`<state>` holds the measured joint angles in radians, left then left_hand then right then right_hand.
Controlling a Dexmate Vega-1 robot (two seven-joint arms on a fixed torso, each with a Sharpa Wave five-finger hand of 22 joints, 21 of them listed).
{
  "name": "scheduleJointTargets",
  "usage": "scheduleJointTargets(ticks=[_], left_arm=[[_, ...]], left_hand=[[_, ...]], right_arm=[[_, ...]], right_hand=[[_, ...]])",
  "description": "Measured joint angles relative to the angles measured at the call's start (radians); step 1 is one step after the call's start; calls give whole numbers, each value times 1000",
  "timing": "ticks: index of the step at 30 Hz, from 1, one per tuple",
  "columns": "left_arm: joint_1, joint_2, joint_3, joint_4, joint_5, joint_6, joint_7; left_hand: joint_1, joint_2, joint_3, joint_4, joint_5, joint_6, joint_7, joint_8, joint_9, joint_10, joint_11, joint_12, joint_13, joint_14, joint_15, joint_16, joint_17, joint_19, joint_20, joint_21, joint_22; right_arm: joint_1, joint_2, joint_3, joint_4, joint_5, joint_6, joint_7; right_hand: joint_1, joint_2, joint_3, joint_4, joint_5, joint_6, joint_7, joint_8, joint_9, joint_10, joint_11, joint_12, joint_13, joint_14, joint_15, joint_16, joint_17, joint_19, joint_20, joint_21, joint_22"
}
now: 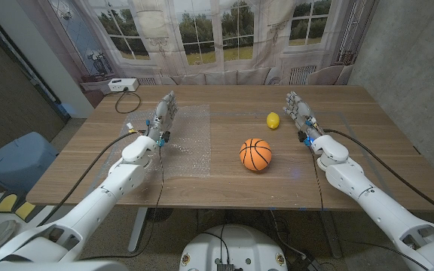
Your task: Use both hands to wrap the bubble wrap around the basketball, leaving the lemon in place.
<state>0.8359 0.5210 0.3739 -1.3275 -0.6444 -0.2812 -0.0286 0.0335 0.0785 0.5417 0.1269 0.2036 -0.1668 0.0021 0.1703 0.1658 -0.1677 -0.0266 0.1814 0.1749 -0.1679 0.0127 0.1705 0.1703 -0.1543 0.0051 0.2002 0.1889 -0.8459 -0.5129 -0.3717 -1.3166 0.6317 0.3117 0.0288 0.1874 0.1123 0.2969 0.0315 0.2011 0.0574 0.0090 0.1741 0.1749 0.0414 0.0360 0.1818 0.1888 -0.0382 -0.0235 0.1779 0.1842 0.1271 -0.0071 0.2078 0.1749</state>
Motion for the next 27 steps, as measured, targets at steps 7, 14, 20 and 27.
scheduleJointTargets(ticks=[7, 14, 20, 27], left_arm=[[1, 9, 7, -36, 40, 15, 42], [14, 19, 21, -100, 110, 43, 127], [35, 40, 37, -183, 193, 93, 221], [58, 81, 54, -300, 306, 227, 334]], left_hand=[[11, 11, -6, -17, 0, -5, -25, 18, 0, -3, -3, 22, 0, 0, 0, 12, -3, 22, 15, 8, 0], [44, -5, -10, -61, 0, -5, -56, 26, 5, -1, 13, 45, 5, -3, 11, 21, -3, 64, 56, 21, -3], [107, -15, -2, -123, -10, 3, -74, 29, 5, 55, 17, 56, 9, 43, 26, 23, -2, 101, 65, 27, -3], [207, -25, 24, -227, -25, 78, -55, 41, 9, 137, 7, 70, 14, 136, 20, 30, 0, 143, 88, 37, 0]], right_arm=[[10, -1, -10, 5, -10, 19, 20], [24, 6, -16, 36, -12, 41, 56], [26, 6, -17, 55, -2, 57, 87], [12, 5, -14, 60, 10, 76, 107]], right_hand=[[0, 0, 0, 0, 0, 4, 4, 4, 0, 0, 0, 0, 0, -4, 4, 0, 0, 0, 0, 0, 0], [4, -4, 4, -4, 0, 4, 4, 4, 0, 5, 5, 7, 0, -9, 9, 0, -2, 7, 7, 0, 0], [8, -8, 4, -4, 0, 9, 9, 7, 0, 9, 9, 7, 0, -7, 11, 1, -3, 6, 13, 0, 0], [10, -11, 0, -8, 0, 9, 9, 7, 0, 13, 12, 7, 0, -3, 15, 4, -3, 9, 16, 0, 0]])
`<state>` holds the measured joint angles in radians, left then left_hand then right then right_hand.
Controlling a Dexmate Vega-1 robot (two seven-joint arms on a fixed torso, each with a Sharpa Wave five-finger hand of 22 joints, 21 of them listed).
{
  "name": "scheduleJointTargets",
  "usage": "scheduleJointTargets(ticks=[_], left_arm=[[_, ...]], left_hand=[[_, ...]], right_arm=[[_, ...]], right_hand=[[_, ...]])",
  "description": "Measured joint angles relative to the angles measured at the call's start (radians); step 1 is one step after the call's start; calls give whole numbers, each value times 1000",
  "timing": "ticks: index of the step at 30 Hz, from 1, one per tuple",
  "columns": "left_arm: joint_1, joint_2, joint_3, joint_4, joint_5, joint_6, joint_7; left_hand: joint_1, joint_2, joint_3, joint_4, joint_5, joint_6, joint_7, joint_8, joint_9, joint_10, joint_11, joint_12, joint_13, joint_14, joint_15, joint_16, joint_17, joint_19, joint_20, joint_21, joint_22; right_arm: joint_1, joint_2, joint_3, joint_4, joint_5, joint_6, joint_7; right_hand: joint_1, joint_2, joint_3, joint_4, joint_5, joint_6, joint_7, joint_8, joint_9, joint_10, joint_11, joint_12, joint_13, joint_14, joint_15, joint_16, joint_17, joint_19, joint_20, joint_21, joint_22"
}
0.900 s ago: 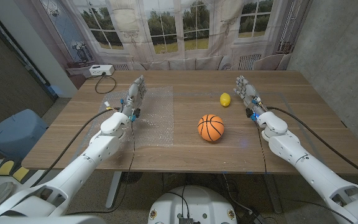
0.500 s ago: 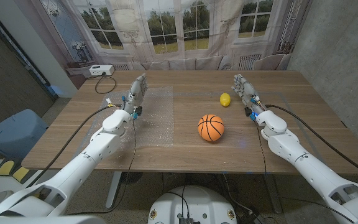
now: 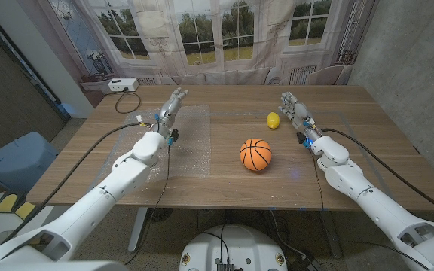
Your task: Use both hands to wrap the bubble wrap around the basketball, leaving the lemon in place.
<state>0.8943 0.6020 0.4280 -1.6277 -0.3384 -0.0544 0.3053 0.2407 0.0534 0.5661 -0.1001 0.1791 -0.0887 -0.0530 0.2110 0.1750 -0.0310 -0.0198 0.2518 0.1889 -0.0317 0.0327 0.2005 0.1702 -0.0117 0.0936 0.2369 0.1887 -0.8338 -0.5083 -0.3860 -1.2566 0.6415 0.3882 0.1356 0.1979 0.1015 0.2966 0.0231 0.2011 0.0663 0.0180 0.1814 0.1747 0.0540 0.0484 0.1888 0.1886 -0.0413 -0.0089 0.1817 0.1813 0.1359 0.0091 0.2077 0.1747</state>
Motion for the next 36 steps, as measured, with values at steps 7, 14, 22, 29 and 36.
scheduleJointTargets(ticks=[7, 14, 22, 29, 36], left_arm=[[24, 49, 22, -131, 112, 168, 87], [36, 99, 46, -230, 214, 305, 123], [33, 162, 91, -329, 328, 445, 109], [17, 209, 130, -395, 407, 534, 62], [-5, 257, 175, -466, 494, 638, -17]], left_hand=[[34, -17, 3, -38, -3, 30, 5, 4, 0, 18, 1, 0, 0, 27, 3, 0, 5, 6, 35, 0, 0], [73, -42, -3, -63, -2, 64, 3, 5, 0, 37, 19, 0, 5, 63, 3, 9, 8, 22, 62, 4, 5], [101, -70, -14, -74, -2, 102, 8, 19, 4, 48, 31, 0, 5, 68, 9, 9, 9, 29, 69, 4, 5], [121, -118, -29, -78, 3, 160, 17, 31, 9, 45, 42, 0, 9, 71, 12, 9, 14, 31, 78, 4, 5], [135, -137, -37, -78, 4, 160, 17, 31, 9, 44, 49, 0, 9, 69, 18, 3, 14, 25, 84, 4, 4]], right_arm=[[-25, -7, 10, -6, 10, 17, 10], [-44, -11, 17, -18, 16, 29, 11], [-64, -15, 23, -30, 19, 42, 9], [-74, -15, 27, -31, 23, 53, 8], [-78, -11, 31, -22, 24, 69, 11]], right_hand=[[1, -7, 4, -4, 0, 7, 0, 0, 0, 0, 0, 0, 0, 0, 0, 0, 0, 0, 0, 0, 0], [1, -6, 4, -4, 0, 7, 0, 0, 0, 0, 0, 0, 0, 0, 0, 0, 0, 0, 0, 0, 0], [1, -6, 0, -8, 8, 7, 0, 0, 0, 0, 0, 0, 0, 0, 0, 0, 0, 0, 0, 0, 0], [1, -6, 0, -8, 8, 7, 0, 0, 0, 0, 0, 0, 0, 0, 0, 0, 0, 5, 5, 0, 0], [1, -6, 0, -8, 8, 7, 0, 0, 0, 0, 0, 0, -3, 0, 0, 0, 0, 5, 5, 0, 0]])
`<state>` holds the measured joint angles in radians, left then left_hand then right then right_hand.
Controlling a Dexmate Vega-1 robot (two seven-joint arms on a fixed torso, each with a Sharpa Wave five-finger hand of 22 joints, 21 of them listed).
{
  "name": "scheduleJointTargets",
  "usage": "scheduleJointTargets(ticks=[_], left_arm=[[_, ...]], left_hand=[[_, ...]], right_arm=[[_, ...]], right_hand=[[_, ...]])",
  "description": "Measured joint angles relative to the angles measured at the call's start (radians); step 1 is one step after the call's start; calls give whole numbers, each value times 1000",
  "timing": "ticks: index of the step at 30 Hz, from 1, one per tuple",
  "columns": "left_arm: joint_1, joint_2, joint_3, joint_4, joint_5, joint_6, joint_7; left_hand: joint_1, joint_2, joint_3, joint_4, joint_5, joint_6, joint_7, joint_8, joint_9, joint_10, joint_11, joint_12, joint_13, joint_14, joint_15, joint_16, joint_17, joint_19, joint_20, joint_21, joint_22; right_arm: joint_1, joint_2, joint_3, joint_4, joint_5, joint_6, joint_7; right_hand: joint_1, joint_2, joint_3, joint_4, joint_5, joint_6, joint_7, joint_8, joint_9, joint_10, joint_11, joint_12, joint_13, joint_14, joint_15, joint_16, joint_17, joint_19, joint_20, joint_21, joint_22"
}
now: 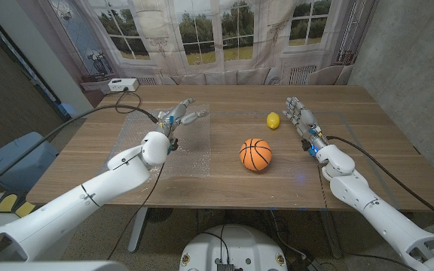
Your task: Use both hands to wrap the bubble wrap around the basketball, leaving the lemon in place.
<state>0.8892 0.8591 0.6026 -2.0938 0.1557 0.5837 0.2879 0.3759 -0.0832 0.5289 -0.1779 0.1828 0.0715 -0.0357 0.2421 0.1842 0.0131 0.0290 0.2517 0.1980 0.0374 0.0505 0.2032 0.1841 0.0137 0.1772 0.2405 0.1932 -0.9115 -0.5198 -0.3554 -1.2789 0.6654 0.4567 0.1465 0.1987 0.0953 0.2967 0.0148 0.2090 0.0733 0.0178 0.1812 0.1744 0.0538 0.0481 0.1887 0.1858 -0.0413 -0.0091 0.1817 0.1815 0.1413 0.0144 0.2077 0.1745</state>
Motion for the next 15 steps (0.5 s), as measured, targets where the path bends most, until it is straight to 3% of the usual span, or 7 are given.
scheduleJointTargets(ticks=[15], left_arm=[[-21, 82, 86, -137, 142, 149, -117]], left_hand=[[39, -39, -17, 0, 14, 0, 0, 0, 5, 6, -6, -5, 5, -2, 2, -4, 0, 0, 0, -4, 0]], right_arm=[[-2, 6, 3, 15, 2, 24, 13]], right_hand=[[-1, 0, 0, 0, 0, 0, 0, 0, 0, 0, 0, 0, 0, 0, 0, 0, 0, 0, 0, 0, 0]])
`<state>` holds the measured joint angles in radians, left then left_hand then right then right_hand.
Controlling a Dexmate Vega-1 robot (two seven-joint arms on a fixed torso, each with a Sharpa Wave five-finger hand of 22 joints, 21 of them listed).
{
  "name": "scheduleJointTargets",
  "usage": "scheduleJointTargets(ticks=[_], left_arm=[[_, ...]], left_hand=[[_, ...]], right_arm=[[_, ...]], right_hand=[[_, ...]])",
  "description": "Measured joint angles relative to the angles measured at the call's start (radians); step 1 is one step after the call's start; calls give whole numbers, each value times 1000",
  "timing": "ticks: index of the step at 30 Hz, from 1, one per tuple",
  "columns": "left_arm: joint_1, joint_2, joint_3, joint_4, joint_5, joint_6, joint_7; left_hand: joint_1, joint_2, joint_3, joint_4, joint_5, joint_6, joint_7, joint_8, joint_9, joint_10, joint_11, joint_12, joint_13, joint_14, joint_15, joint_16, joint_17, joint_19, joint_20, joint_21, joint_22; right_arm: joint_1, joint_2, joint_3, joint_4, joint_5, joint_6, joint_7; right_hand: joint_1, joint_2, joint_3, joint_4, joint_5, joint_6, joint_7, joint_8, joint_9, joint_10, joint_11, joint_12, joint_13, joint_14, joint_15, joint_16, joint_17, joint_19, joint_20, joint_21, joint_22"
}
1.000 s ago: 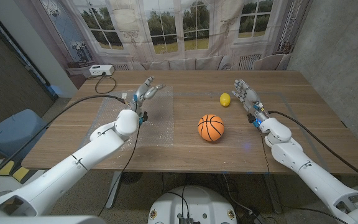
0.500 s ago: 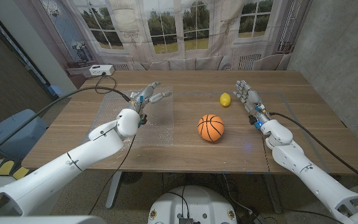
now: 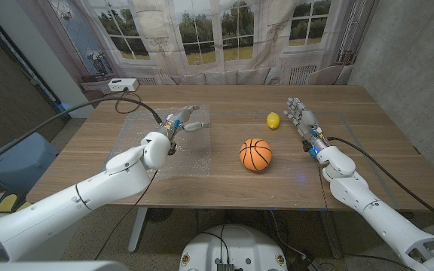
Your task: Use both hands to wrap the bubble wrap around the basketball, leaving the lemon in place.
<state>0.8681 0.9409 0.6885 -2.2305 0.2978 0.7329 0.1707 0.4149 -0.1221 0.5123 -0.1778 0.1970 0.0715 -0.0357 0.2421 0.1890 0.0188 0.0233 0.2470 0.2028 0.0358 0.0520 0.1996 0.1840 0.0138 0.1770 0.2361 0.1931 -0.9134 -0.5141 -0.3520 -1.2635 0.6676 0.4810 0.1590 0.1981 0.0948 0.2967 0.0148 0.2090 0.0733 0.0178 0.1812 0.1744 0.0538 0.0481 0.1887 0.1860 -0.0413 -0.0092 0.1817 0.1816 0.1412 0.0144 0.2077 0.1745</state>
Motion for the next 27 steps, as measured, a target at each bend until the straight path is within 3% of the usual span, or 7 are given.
scheduleJointTargets(ticks=[10, 27], left_arm=[[-14, 39, 65, -71, 152, 128, -124], [-42, 66, 153, -121, 328, 227, -339]], left_hand=[[34, -33, -14, 5, 18, 29, 11, 0, 0, 38, -12, 9, 3, 24, -13, 5, 0, 13, -2, 0, 0], [66, -26, -25, 17, 26, 46, 11, 1, 4, 43, -7, 9, 4, 14, -11, 0, 0, 18, -7, 0, 0]], right_arm=[[-9, -1, 1, -1, 1, 8, 3], [-19, -9, 2, -21, -1, 10, 4]], right_hand=[[-4, -4, 0, 0, 0, 4, -4, 0, 0, 4, 4, 0, 0, 0, 0, 0, 0, 0, 0, 0, 0], [-4, -3, 0, 0, 0, 4, -4, 0, 0, 4, 4, 4, 0, 2, 2, 0, 0, 0, 0, 0, 0]])
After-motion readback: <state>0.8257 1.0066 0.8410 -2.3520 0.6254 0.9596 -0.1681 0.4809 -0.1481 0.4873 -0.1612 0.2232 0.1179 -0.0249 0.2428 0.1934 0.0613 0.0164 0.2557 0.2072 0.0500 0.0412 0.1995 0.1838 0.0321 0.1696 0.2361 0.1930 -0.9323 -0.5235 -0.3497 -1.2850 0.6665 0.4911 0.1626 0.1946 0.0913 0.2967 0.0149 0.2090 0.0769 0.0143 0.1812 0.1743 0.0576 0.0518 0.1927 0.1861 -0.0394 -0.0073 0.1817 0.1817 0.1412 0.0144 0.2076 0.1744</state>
